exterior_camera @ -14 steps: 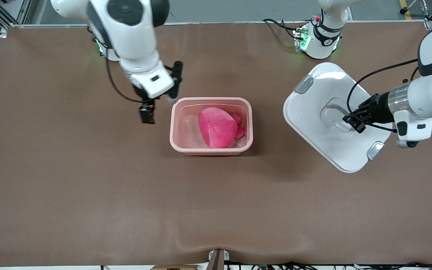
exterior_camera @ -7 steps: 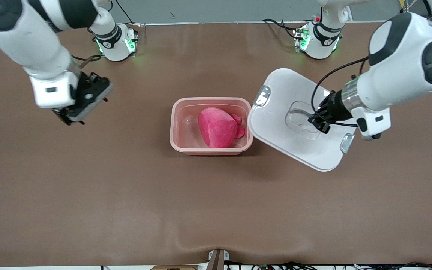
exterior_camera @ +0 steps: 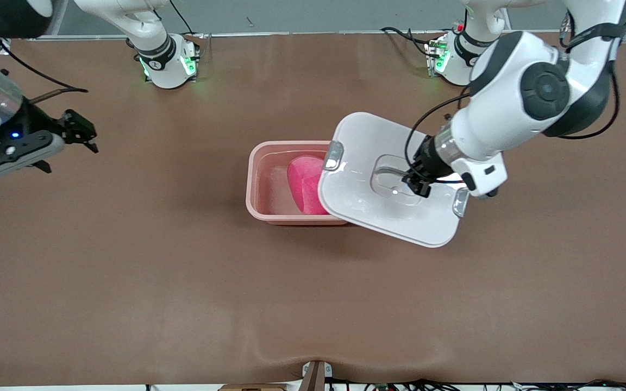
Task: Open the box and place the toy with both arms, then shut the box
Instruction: 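Carry the lid back over the box with the left gripper while the right gripper retracts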
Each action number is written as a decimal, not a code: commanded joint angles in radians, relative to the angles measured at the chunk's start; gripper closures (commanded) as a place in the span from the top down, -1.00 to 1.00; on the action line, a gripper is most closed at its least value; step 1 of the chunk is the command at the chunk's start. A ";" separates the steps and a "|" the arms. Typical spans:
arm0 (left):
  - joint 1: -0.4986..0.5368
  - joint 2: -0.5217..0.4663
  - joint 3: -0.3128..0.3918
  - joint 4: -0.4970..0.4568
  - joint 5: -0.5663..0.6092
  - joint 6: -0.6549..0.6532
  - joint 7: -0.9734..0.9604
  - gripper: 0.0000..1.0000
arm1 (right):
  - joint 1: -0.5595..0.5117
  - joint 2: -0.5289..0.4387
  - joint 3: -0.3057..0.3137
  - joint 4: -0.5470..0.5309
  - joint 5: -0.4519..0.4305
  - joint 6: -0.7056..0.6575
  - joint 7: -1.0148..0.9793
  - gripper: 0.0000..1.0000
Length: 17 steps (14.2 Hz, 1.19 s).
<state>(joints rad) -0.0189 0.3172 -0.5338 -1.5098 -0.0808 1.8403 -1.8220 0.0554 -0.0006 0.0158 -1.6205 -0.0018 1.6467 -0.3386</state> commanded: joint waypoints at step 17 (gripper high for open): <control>-0.394 0.178 0.003 -0.015 0.516 0.195 -0.813 -1.00 | -0.115 0.004 -0.014 0.108 0.039 -0.169 0.368 1.00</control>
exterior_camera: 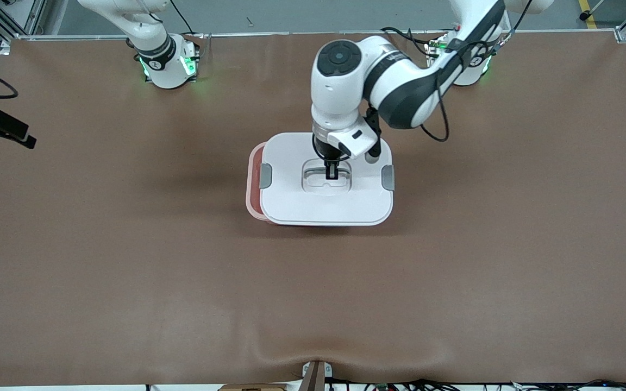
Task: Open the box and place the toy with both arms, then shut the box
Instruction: 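Carry the lid back over the box with the left gripper while the right gripper retracts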
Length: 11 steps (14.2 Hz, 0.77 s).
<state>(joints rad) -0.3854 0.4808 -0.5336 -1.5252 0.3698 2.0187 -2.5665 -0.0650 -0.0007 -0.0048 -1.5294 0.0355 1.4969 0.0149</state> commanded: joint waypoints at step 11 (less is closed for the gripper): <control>-0.109 0.076 0.004 0.005 0.187 0.057 -0.293 -1.00 | -0.001 0.030 0.000 0.058 -0.005 -0.012 0.017 1.00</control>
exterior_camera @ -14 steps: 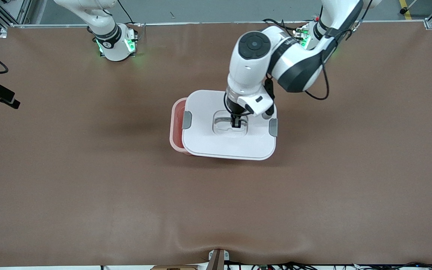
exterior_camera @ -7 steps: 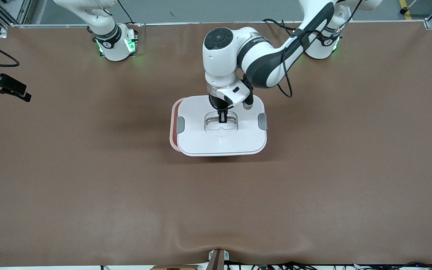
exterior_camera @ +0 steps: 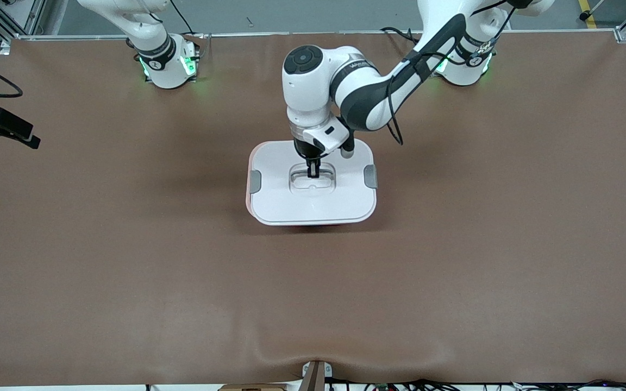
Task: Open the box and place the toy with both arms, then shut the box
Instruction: 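Lower the lid onto the box and press it down with the left gripper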
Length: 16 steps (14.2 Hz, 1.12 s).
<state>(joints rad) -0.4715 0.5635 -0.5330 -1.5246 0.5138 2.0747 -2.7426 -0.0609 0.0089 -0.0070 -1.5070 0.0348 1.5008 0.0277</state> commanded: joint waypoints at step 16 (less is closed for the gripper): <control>-0.062 0.033 0.005 -0.002 0.121 0.015 -0.181 -1.00 | -0.022 0.022 0.007 0.036 -0.042 -0.034 -0.032 1.00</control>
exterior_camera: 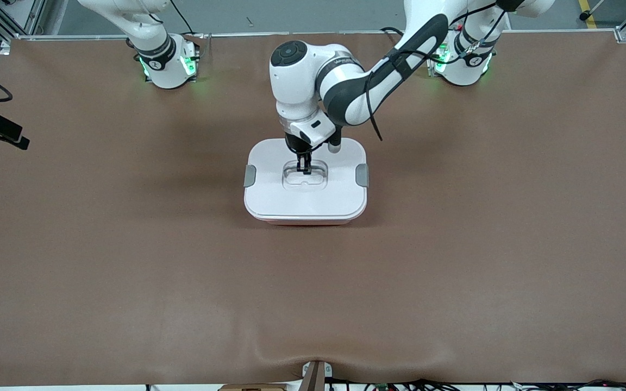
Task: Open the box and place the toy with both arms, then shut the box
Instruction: 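Lower the lid onto the box and press it down with the left gripper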
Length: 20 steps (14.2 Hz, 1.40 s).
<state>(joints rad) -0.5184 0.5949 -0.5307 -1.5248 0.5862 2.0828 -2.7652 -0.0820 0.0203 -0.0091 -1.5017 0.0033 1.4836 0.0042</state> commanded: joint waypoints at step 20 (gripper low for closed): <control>0.000 0.011 0.006 -0.051 0.049 0.008 -0.159 -1.00 | -0.010 0.009 0.008 0.031 -0.011 -0.017 -0.013 1.00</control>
<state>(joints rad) -0.5170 0.6042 -0.5247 -1.5449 0.5863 2.0962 -2.7652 -0.0833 0.0203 -0.0093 -1.4952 0.0032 1.4821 0.0029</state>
